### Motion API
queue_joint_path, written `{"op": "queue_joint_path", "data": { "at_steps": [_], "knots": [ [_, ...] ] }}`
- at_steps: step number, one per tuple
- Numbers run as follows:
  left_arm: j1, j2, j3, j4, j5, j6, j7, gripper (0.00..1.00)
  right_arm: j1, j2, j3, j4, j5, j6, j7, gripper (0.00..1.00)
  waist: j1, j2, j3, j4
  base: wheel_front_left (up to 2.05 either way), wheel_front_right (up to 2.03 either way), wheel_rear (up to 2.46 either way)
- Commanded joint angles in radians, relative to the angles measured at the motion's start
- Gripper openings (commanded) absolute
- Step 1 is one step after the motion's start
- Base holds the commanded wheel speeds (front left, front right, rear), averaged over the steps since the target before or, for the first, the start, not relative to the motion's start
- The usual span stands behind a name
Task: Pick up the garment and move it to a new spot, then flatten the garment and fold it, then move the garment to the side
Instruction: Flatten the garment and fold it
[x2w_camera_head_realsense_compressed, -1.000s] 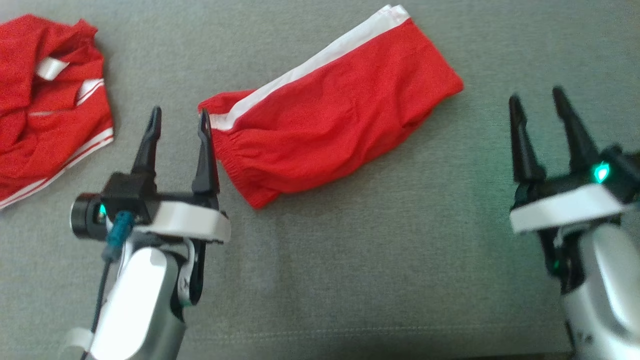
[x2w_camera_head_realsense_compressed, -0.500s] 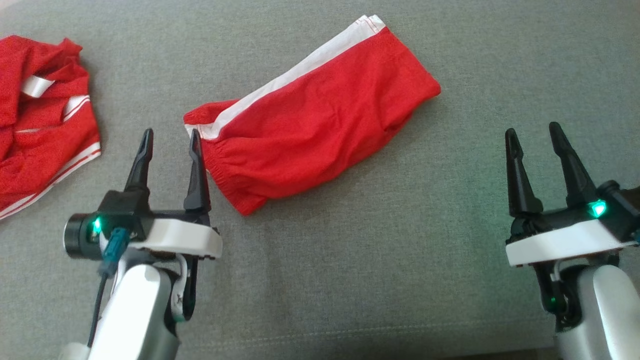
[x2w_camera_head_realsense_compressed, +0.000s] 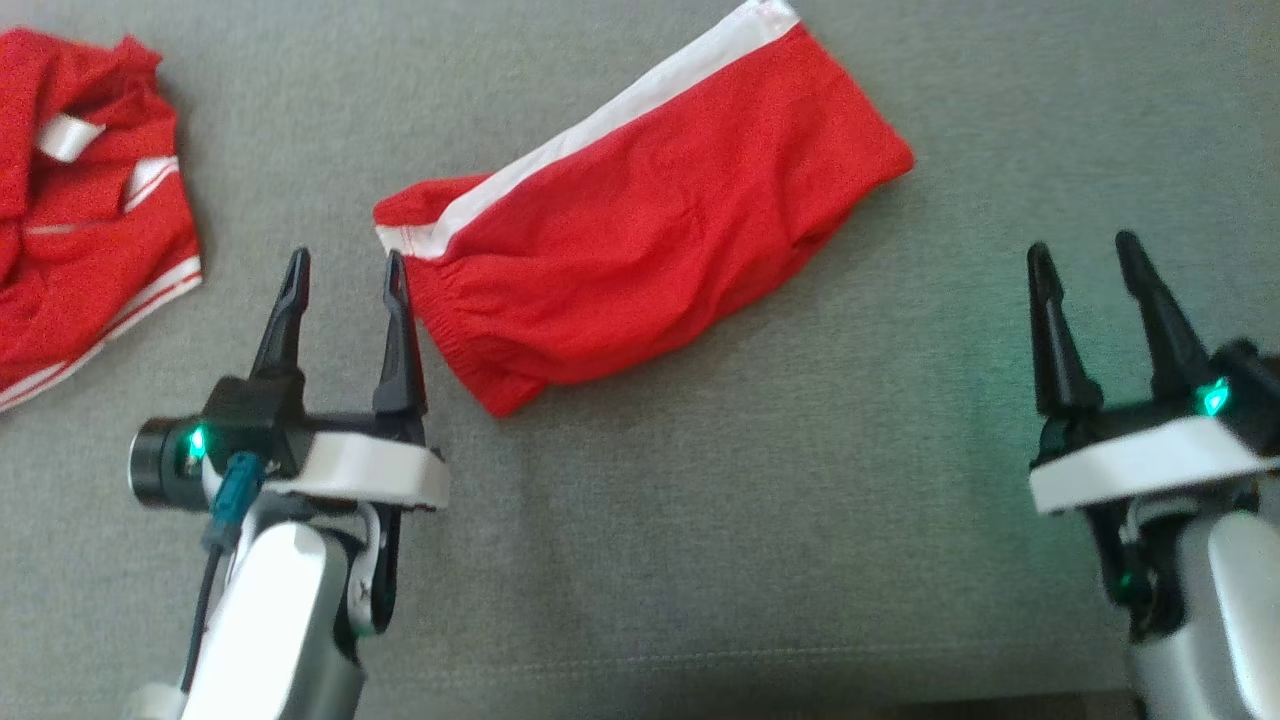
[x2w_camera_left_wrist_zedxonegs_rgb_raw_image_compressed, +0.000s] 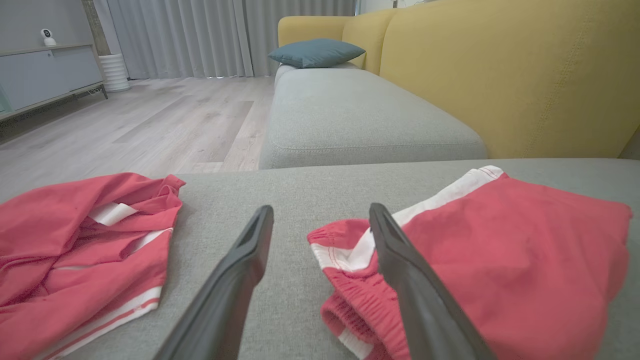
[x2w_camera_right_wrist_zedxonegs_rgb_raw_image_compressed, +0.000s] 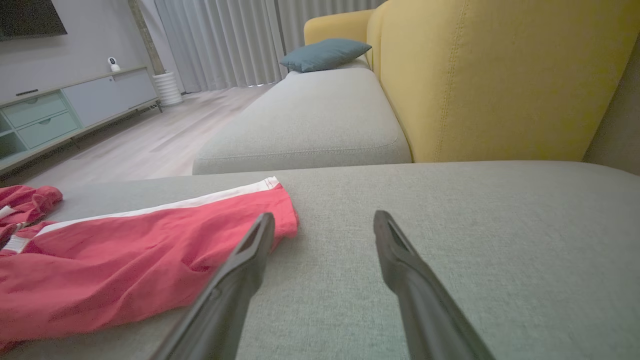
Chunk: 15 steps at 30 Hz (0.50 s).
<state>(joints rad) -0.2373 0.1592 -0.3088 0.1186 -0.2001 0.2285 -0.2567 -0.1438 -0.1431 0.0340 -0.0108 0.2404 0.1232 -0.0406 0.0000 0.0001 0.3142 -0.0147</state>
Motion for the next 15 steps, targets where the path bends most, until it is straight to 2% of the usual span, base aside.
{"op": "queue_joint_path", "data": {
  "at_steps": [1, 9, 15],
  "knots": [
    [-0.053, 0.009, 0.040, -0.043, 0.011, -0.003, -0.005, 1.00, -0.058, -0.030, 0.020, -0.022, 0.013, 0.008, 0.014, 1.00, 0.0000, -0.0001, 0.034, 0.022, 0.00, 0.00, 0.00],
    [-0.123, -0.029, 0.036, -0.066, 0.024, -0.011, -0.005, 1.00, -0.262, -0.146, 0.069, 0.072, 0.089, 0.008, 0.163, 1.00, 0.0000, -0.0001, 0.144, 0.093, 0.00, 0.00, 0.00],
    [-0.155, -0.060, 0.029, -0.064, 0.035, -0.026, -0.005, 1.00, -0.418, -0.212, 0.134, 0.181, 0.154, 0.008, 0.375, 1.00, 0.0000, -0.0001, 0.187, 0.140, 0.00, 0.00, 0.00]
  ]
}}
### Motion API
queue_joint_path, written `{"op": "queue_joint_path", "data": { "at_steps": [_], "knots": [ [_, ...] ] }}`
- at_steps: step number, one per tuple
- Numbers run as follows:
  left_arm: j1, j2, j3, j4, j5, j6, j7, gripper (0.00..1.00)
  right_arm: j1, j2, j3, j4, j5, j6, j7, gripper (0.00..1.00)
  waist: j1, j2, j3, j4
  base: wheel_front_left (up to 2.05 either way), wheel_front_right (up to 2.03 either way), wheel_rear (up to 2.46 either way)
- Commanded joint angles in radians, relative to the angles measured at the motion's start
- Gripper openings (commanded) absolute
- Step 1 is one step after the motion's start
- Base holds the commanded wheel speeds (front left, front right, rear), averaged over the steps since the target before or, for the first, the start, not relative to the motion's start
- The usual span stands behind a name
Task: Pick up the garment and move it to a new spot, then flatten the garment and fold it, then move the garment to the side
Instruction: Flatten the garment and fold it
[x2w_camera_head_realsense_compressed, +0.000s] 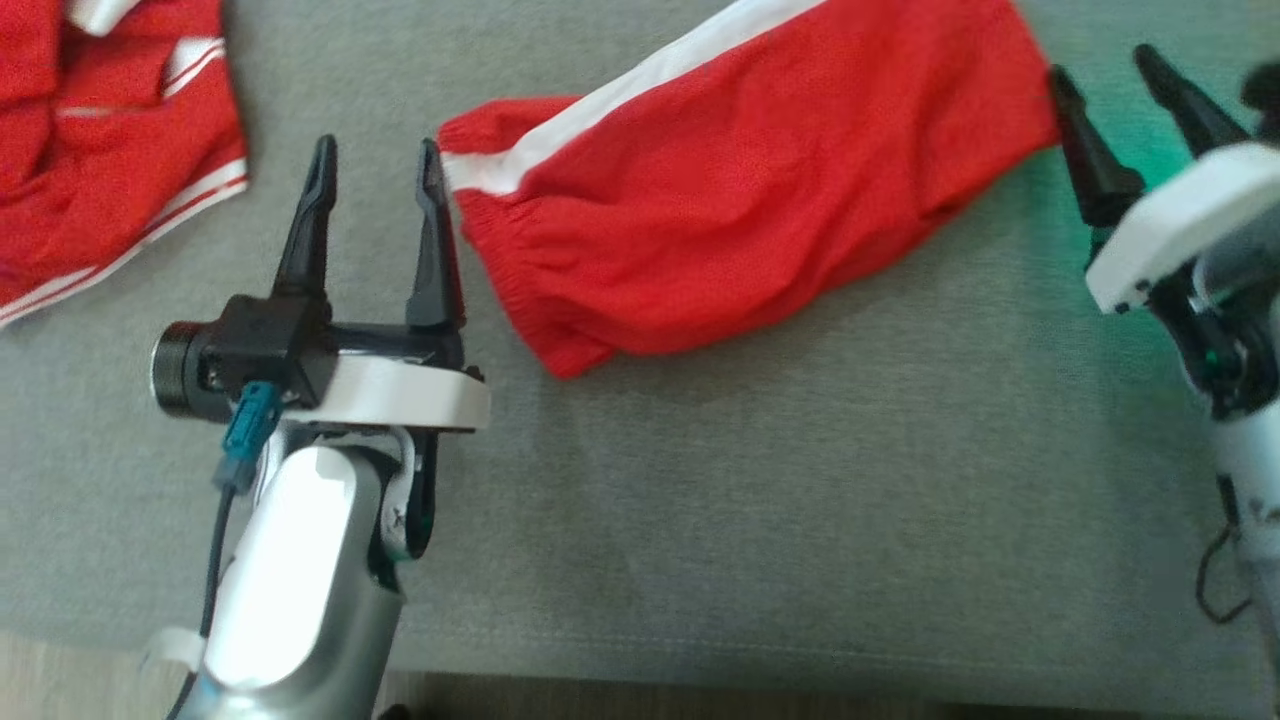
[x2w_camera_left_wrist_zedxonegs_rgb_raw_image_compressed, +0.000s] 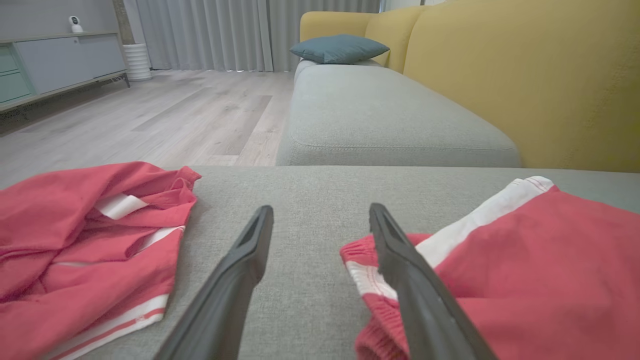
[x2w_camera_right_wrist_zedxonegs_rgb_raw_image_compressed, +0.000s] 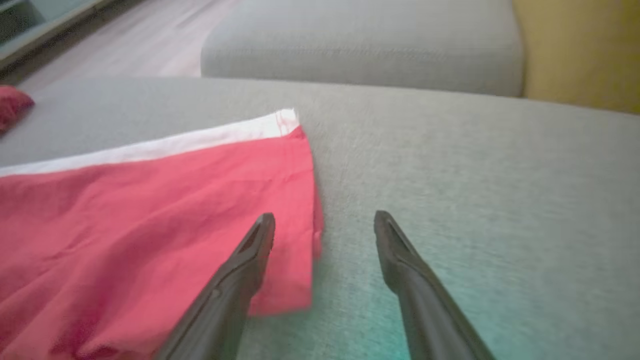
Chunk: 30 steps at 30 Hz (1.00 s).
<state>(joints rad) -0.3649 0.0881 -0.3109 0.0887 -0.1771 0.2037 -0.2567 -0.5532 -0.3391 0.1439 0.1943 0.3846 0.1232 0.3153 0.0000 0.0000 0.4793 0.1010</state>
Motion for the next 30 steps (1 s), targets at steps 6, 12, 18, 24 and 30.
{"op": "queue_joint_path", "data": {
  "at_steps": [6, 12, 18, 24, 30],
  "knots": [
    [-0.037, -0.009, 0.036, -0.029, 0.019, -0.012, -0.005, 1.00, -0.095, -0.050, 0.095, 0.061, 0.055, 0.008, 0.222, 1.00, 0.0000, 0.0000, 0.032, 0.045, 0.00, 0.00, 0.00],
    [-0.037, -0.018, 0.048, -0.025, 0.028, -0.020, -0.005, 1.00, -0.115, -0.048, 0.111, 0.082, 0.103, 0.008, 0.321, 0.00, 0.0000, 0.0000, 0.031, 0.046, 0.00, 0.00, 0.00],
    [-0.033, -0.023, 0.057, -0.020, 0.035, -0.026, -0.005, 1.00, -0.098, -0.033, 0.094, 0.077, 0.131, 0.008, 0.288, 0.00, 0.0000, 0.0000, 0.022, 0.036, 0.00, 0.00, 0.00],
    [-0.007, -0.026, 0.068, -0.010, 0.044, -0.034, -0.005, 1.00, 0.041, 0.018, 0.022, 0.028, 0.126, 0.008, 0.126, 0.00, 0.0000, 0.0000, -0.022, 0.006, 0.00, 0.00, 0.00],
    [0.035, -0.019, 0.087, 0.002, 0.048, -0.041, -0.005, 1.00, 0.234, 0.107, -0.045, -0.039, 0.104, 0.008, 0.008, 0.00, 0.0000, 0.0000, -0.078, -0.043, 0.00, 0.00, 0.00]
  ]
}}
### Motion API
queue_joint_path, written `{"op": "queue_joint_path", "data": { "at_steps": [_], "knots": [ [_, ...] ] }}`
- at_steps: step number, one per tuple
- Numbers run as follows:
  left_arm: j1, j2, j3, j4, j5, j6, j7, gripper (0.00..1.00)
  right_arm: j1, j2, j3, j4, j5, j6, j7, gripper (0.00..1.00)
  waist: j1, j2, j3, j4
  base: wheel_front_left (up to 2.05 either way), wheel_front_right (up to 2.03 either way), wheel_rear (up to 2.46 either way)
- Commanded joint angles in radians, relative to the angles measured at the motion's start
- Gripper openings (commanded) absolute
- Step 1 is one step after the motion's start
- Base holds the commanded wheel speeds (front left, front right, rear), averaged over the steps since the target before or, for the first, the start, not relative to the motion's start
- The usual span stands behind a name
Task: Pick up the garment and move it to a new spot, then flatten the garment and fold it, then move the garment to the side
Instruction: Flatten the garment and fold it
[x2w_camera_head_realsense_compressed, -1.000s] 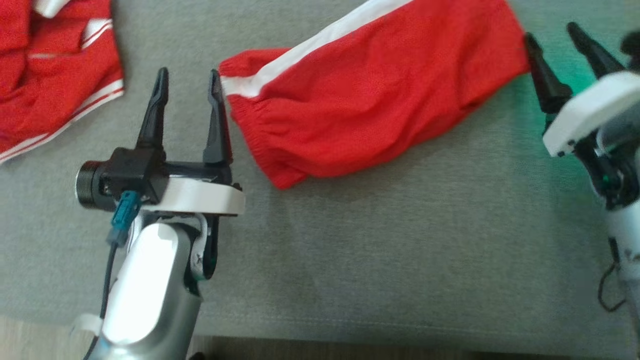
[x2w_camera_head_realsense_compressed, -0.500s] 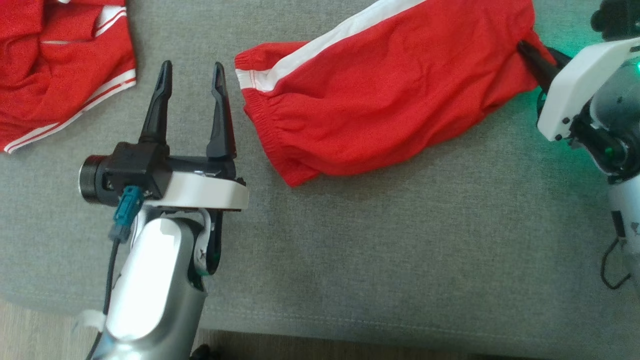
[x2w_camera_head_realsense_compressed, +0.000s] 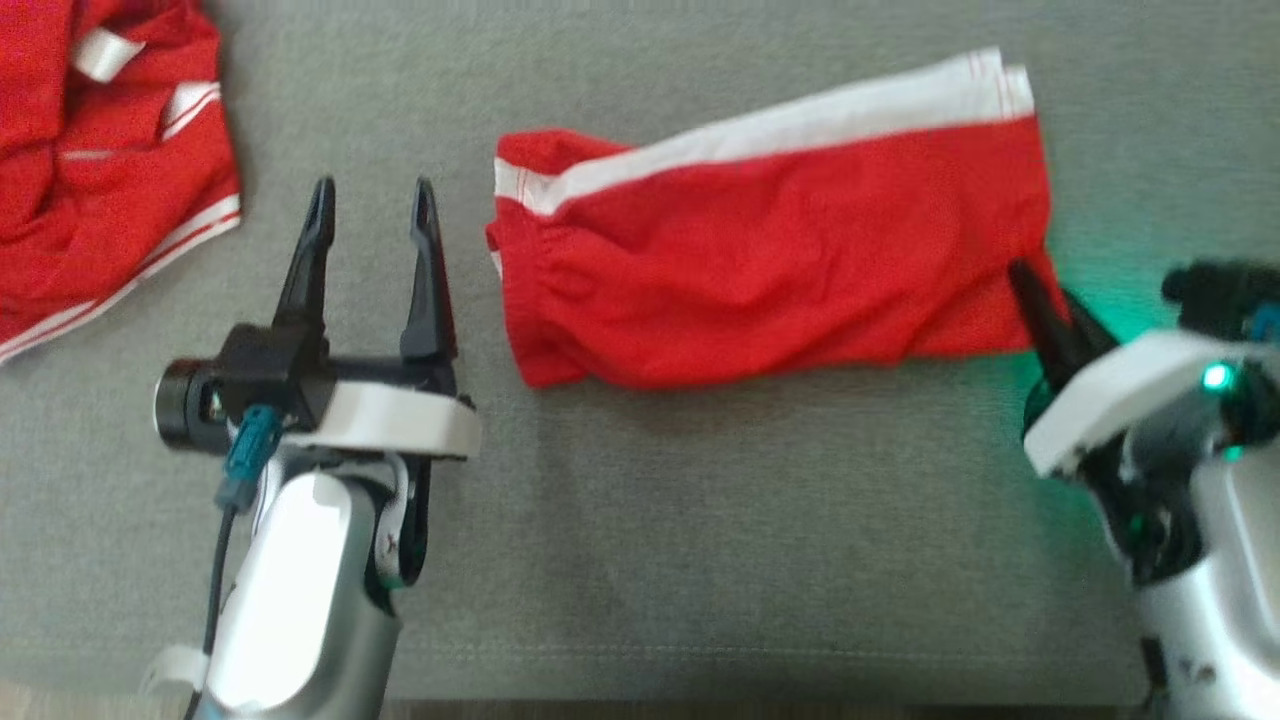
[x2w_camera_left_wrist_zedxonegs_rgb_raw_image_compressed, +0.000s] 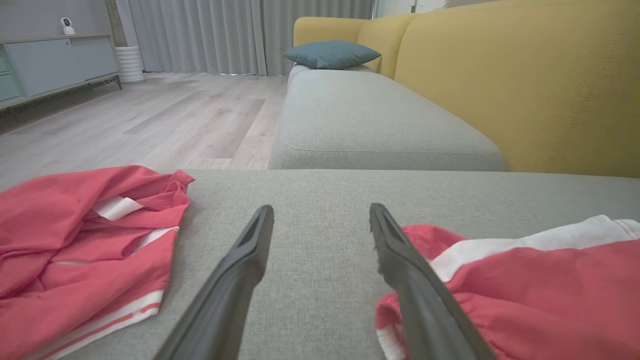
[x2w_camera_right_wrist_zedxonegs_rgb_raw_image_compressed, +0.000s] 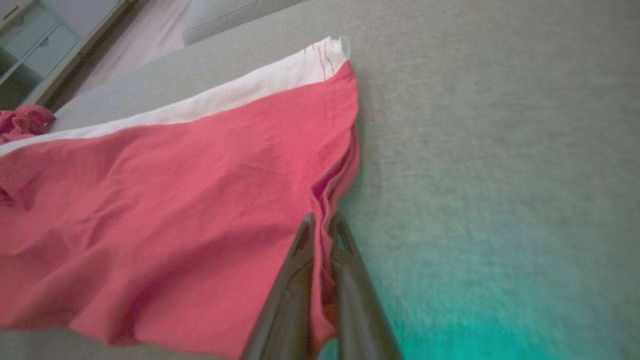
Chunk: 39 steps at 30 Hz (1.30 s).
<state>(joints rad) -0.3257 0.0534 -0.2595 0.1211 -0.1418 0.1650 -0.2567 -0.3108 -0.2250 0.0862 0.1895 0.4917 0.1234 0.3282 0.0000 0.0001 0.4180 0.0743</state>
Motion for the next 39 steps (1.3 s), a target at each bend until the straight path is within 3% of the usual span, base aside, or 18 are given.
{"op": "queue_joint_path", "data": {
  "at_steps": [1, 9, 17, 21, 26, 31, 39],
  "knots": [
    [0.003, 0.018, 0.038, -0.028, 0.012, -0.005, -0.005, 1.00, 0.015, 0.005, 0.004, -0.043, -0.008, 0.007, -0.017, 0.00, 0.0000, -0.0001, -0.025, -0.024, 0.00, 0.00, 0.00],
    [0.054, 0.022, 0.046, -0.012, 0.010, -0.012, -0.005, 1.00, 0.156, 0.094, -0.085, -0.067, -0.037, 0.007, -0.046, 0.00, 0.0000, -0.0001, -0.084, -0.055, 0.00, 0.00, 0.00],
    [0.071, 0.019, 0.037, 0.005, 0.004, -0.020, -0.005, 1.00, 0.151, 0.083, -0.082, -0.120, -0.075, 0.007, -0.014, 0.00, 0.0000, -0.0001, -0.128, -0.047, 0.00, 0.00, 0.00],
    [0.078, 0.015, 0.032, 0.012, -0.002, -0.021, -0.005, 1.00, 0.080, 0.060, 0.027, -0.196, -0.102, 0.007, 0.030, 0.00, 0.0000, -0.0001, -0.159, -0.034, 0.00, 0.00, 0.00],
    [0.084, 0.011, 0.026, 0.015, -0.008, -0.021, -0.005, 1.00, -0.029, 0.071, 0.236, -0.225, -0.093, 0.007, 0.079, 0.00, 0.0000, -0.0001, -0.183, -0.008, 0.00, 0.00, 0.00],
    [0.087, 0.008, 0.020, 0.012, -0.012, -0.020, -0.005, 1.00, -0.086, 0.114, 0.385, -0.181, -0.055, 0.007, 0.080, 0.00, 0.0000, -0.0001, -0.184, 0.019, 0.00, 0.00, 0.00],
    [0.091, 0.003, 0.018, 0.013, -0.017, -0.012, -0.005, 1.00, -0.115, 0.161, 0.561, -0.003, 0.019, 0.007, 0.041, 0.00, 0.0000, -0.0001, -0.165, 0.050, 0.00, 0.00, 0.00]
  ]
}}
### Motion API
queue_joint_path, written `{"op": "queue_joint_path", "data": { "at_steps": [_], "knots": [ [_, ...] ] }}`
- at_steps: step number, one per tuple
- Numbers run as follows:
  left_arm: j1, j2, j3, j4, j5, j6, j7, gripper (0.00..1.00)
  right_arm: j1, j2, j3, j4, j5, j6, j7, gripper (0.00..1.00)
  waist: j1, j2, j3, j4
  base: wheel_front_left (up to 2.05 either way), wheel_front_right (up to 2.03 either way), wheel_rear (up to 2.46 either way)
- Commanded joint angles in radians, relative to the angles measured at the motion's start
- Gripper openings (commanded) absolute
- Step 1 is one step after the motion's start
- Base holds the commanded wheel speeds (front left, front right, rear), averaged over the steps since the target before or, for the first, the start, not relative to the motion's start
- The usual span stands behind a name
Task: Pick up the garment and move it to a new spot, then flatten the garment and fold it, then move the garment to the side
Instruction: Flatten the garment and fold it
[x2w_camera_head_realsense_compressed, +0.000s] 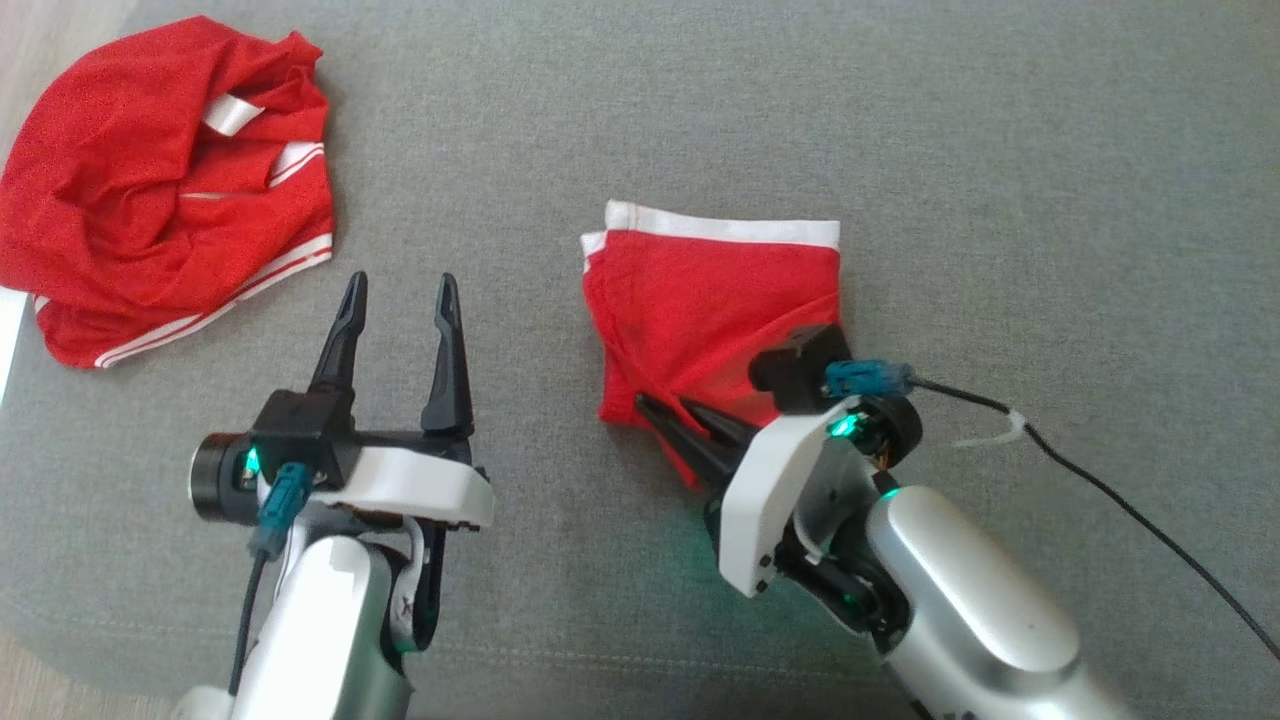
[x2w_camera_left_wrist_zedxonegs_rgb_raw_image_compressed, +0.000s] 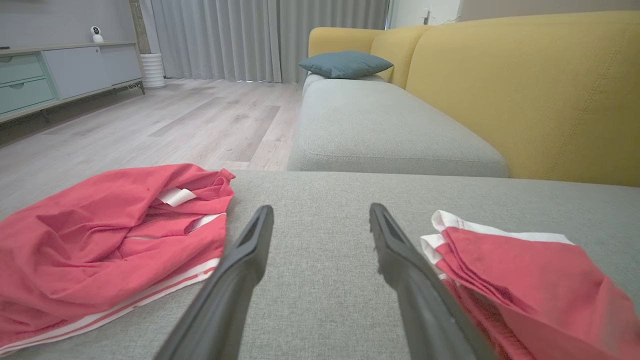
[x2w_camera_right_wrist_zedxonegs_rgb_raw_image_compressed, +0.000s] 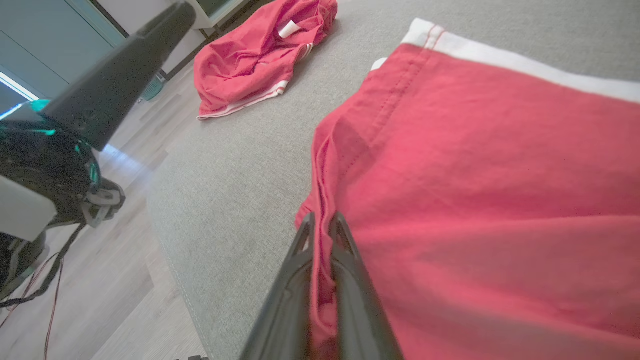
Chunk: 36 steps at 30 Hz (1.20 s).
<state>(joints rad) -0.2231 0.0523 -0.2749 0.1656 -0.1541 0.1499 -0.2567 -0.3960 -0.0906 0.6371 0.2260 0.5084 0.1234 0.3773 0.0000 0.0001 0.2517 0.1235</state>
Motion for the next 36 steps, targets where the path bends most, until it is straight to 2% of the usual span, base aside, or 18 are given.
{"op": "queue_joint_path", "data": {
  "at_steps": [1, 2, 3, 11, 14, 18, 23, 27, 30, 36],
  "knots": [
    [-0.012, 0.004, 0.032, -0.031, -0.004, 0.004, -0.005, 1.00, -0.035, 0.028, 0.020, -0.023, 0.003, 0.007, -0.017, 0.37, 0.0000, -0.0001, 0.004, 0.001, 0.00, 0.00, 0.00],
    [-0.013, 0.004, 0.032, -0.031, -0.004, 0.004, -0.005, 1.00, -0.040, 0.030, 0.028, -0.011, 0.003, 0.007, -0.029, 0.96, 0.0000, -0.0001, 0.006, 0.001, 0.00, 0.00, 0.00],
    [-0.013, 0.003, 0.033, -0.030, -0.003, 0.005, -0.005, 1.00, -0.046, 0.031, 0.038, -0.003, 0.001, 0.007, -0.043, 1.00, 0.0000, -0.0001, 0.007, -0.001, 0.00, 0.00, 0.00],
    [-0.010, 0.005, 0.042, -0.027, 0.008, 0.008, -0.005, 1.00, -0.050, 0.003, 0.024, -0.064, -0.022, 0.007, -0.259, 1.00, 0.0000, -0.0001, -0.002, -0.041, 0.00, 0.00, 0.00],
    [-0.007, 0.009, 0.048, -0.025, 0.012, 0.008, -0.005, 1.00, -0.020, -0.022, -0.043, -0.104, -0.035, 0.007, -0.327, 1.00, 0.0000, -0.0001, -0.014, -0.062, 0.00, 0.00, 0.00],
    [0.003, 0.017, 0.055, -0.024, 0.015, 0.008, -0.005, 1.00, 0.052, -0.046, -0.196, -0.149, -0.080, 0.007, -0.391, 1.00, 0.0000, -0.0001, -0.032, -0.090, 0.00, 0.00, 0.00],
    [0.021, 0.032, 0.068, -0.024, 0.013, 0.009, -0.005, 1.00, 0.169, -0.054, -0.392, -0.196, -0.137, 0.007, -0.405, 1.00, 0.0000, -0.0001, -0.051, -0.122, 0.00, 0.00, 0.00],
    [0.039, 0.046, 0.074, -0.023, 0.014, 0.011, -0.005, 1.00, 0.256, -0.048, -0.506, -0.234, -0.173, 0.007, -0.396, 1.00, 0.0000, -0.0001, -0.071, -0.142, 0.00, 0.00, 0.00],
    [0.061, 0.058, 0.079, -0.021, 0.012, 0.013, -0.005, 1.00, 0.306, -0.038, -0.545, -0.257, -0.189, 0.007, -0.382, 1.00, 0.0000, -0.0001, -0.096, -0.154, 0.00, 0.00, 0.00],
    [0.113, 0.077, 0.088, -0.023, 0.006, 0.022, 0.006, 1.00, 0.365, -0.021, -0.553, -0.282, -0.207, 0.007, -0.348, 1.00, 0.0000, -0.0001, -0.152, -0.166, 0.00, 0.00, 0.00]
  ]
}}
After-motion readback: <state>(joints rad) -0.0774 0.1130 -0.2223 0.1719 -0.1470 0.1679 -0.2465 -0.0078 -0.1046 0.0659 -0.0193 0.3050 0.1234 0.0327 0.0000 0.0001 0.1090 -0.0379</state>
